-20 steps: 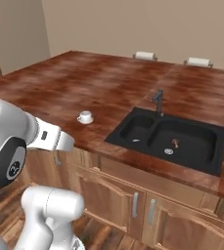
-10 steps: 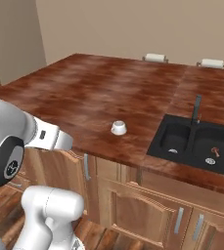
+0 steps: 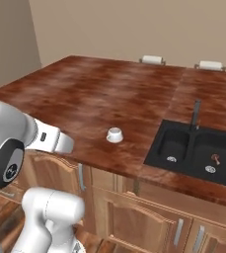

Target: Clear the mugs and bowl far away from the sink.

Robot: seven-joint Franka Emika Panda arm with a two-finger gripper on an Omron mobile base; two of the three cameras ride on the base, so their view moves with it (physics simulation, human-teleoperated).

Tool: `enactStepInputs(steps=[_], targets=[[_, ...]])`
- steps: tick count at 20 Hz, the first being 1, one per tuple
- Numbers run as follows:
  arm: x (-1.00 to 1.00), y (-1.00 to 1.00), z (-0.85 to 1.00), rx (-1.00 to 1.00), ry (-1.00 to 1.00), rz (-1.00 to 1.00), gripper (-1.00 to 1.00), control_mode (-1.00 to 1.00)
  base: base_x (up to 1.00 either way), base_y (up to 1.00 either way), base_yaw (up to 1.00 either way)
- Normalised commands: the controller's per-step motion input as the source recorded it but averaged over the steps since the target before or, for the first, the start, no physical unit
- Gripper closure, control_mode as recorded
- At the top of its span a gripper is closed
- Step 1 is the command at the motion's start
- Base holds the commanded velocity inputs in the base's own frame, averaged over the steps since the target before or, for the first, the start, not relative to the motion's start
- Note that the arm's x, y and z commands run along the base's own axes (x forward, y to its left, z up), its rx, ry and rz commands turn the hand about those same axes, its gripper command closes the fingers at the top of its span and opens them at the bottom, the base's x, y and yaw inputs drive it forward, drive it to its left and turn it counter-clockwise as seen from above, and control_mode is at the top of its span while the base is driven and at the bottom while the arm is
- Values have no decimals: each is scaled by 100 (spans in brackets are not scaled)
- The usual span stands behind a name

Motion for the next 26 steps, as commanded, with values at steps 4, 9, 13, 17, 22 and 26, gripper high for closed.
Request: enactStepInputs(steps=[4,9,13,17,22,26], targets=[[0,0,0,0,0,0,-100,100,59,-1,-7],[0,0,0,0,0,0,-100,100,62,18,-5],[0,0,0,0,0,0,-100,100,51,19,-9],[0,0,0,0,0,0,-100,100,27,17,-19],[0,0,0,0,0,0,-100,100,9,5,-25],[0,0,0,0,0,0,-100,100,3,13,-25]])
